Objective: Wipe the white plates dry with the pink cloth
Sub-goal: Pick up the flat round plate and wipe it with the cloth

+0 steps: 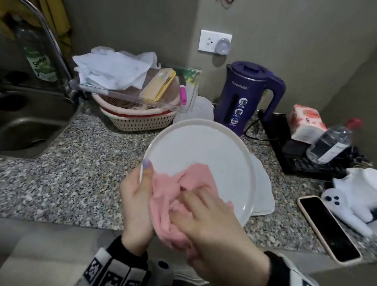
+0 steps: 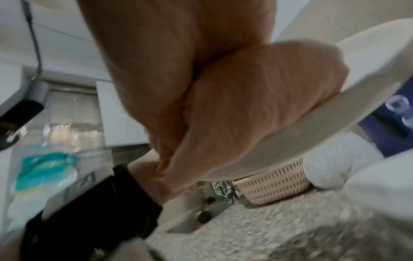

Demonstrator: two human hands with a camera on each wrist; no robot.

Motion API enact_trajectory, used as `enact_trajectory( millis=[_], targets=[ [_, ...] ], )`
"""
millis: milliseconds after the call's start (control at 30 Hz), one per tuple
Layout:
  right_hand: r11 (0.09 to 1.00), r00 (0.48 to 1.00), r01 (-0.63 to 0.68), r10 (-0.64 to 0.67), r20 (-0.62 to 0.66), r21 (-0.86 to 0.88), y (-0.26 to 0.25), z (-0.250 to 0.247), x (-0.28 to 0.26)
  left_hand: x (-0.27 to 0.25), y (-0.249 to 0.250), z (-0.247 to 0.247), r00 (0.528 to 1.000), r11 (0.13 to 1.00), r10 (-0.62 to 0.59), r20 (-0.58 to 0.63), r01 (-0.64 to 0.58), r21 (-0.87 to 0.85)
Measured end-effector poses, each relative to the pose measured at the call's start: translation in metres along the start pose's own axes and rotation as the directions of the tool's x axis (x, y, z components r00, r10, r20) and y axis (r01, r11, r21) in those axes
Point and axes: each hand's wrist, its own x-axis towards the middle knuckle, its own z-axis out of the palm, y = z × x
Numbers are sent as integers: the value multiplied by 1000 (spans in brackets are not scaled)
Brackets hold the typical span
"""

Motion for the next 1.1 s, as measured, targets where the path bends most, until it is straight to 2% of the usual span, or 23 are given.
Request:
enact_trajectory(
  millis=[67,200,333,433,567,700,767,833,900,1000,1067,1100],
  targets=[
    [999,996,46,-45,77,-10,5,-1,-18,-4,-4,-6,999,1000,-29,42,29,5],
    [999,990,35,-31,140,-31,13,2,-31,-9,1,-5,988,998,7,154,-17,59],
    [989,998,-1,10,59,-146,18,-20,5,-9,12,4,970,1000,3,242,-3,-1],
    [979,1000,27,-25,13,-201,28,-42,21,-4,21,6,954,995,75,290,-92,46],
    [961,990,-124,103,-96,-247,46,-57,38,-6,20,4,960,993,65,272,-89,78],
    [852,945,-324,308,-105,-412,69,-68,34,-7,20,3,991,1000,19,135,-20,4],
    [818,918,-391,380,-114,-423,71,-64,20,-7,20,4,997,999,-29,76,32,-37],
    [842,902,-429,421,-100,-326,57,-48,8,-10,15,7,998,997,-59,31,60,-57],
    [916,920,-390,393,10,-92,32,-30,10,-16,8,13,996,996,-76,46,77,-36],
    [946,964,-259,242,106,196,1,-20,21,-18,2,11,992,990,-112,55,116,-84],
    [944,972,-174,119,204,279,3,-22,12,-16,5,2,995,994,-79,63,83,-67],
    [961,971,-114,53,234,253,7,-21,2,-15,9,-1,997,998,-53,62,56,-37]
  ],
)
